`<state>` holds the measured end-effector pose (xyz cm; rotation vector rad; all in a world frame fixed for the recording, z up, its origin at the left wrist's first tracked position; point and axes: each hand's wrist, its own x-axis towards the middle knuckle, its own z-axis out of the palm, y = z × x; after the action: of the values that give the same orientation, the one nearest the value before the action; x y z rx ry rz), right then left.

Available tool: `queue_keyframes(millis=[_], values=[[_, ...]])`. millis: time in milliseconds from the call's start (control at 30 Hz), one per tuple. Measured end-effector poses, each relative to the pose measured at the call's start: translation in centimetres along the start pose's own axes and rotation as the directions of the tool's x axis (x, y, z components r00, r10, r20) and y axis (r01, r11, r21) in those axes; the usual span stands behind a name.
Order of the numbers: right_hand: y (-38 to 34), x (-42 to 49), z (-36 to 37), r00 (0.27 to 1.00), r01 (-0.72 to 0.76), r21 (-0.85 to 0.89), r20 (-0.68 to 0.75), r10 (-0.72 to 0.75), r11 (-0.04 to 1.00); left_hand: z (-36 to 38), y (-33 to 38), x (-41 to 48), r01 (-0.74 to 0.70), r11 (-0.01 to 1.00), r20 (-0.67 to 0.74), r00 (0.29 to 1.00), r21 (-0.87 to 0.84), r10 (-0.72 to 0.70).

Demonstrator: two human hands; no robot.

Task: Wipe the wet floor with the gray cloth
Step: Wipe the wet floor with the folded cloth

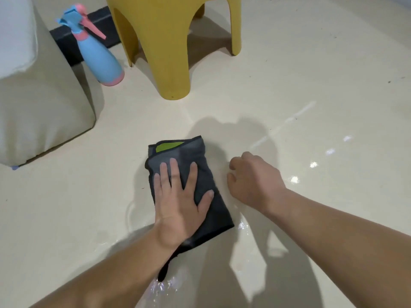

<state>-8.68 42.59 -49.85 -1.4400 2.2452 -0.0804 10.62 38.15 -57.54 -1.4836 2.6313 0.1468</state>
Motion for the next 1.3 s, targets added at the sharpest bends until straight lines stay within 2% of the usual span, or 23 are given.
queue_keyframes(millis=[133, 300, 400, 500, 633, 767, 967, 1067, 1133, 1200, 1233, 1300], values=[[4.4, -1.3, -0.2, 0.996, -0.076, 0.022, -0.039, 0.077, 0.997, -0.5, 3.1, 2.8, -0.059, 0.997, 0.007, 0.998, 0.043, 0.059], [12.7, -5.6, -0.4, 0.964, -0.137, 0.08, -0.218, 0.152, 0.987, -0.1, 12.7, 3.3, -0.354, 0.935, -0.005, 0.935, 0.032, 0.354], [17.5, -9.1, -0.7, 0.903, -0.283, 0.138, -0.294, 0.312, 0.949, 0.8, 19.8, 2.7, -0.486, 0.874, 0.064, 0.872, -0.004, 0.485], [21.5, -13.0, -0.6, 0.839, -0.414, 0.223, -0.283, 0.465, 0.882, 1.3, 24.7, 0.1, -0.597, 0.802, 0.097, 0.798, -0.003, 0.595], [24.8, -19.5, 0.2, 0.77, -0.551, 0.279, -0.191, 0.608, 0.786, 1.9, 28.6, -5.4, -0.733, 0.681, 0.162, 0.672, 0.002, 0.723], [25.9, -25.5, 2.3, 0.703, -0.619, 0.28, -0.216, 0.677, 0.733, 3.0, 31.6, -10.9, -0.783, 0.62, 0.18, 0.605, -0.039, 0.775], [26.6, -35.6, 5.5, 0.609, -0.665, 0.438, -0.149, 0.779, 0.605, 3.8, 34.0, -19.4, -0.863, 0.504, 0.272, 0.489, 0.014, 0.829], [27.0, -39.6, 7.5, 0.643, -0.651, 0.438, -0.115, 0.757, 0.62, 3.0, 33.7, -22.5, -0.89, 0.454, 0.292, 0.444, 0.039, 0.847], [27.1, -40.5, 8.5, 0.67, -0.587, 0.436, -0.211, 0.712, 0.682, 1.4, 33.8, -22.2, -0.909, 0.413, 0.37, 0.405, 0.059, 0.836], [27.0, -40.6, 9.0, 0.733, -0.552, 0.32, -0.254, 0.631, 0.77, -1.0, 34.2, -21.0, -0.922, 0.376, 0.482, 0.373, 0.093, 0.793], [27.0, -40.6, 9.0, 0.767, -0.54, 0.247, -0.251, 0.591, 0.805, -2.7, 34.4, -20.8, -0.926, 0.347, 0.525, 0.37, 0.145, 0.767], [26.5, -40.2, 8.5, 0.815, -0.462, 0.286, -0.237, 0.529, 0.84, -5.5, 34.3, -20.9, -0.901, 0.37, 0.563, 0.431, 0.227, 0.705]])
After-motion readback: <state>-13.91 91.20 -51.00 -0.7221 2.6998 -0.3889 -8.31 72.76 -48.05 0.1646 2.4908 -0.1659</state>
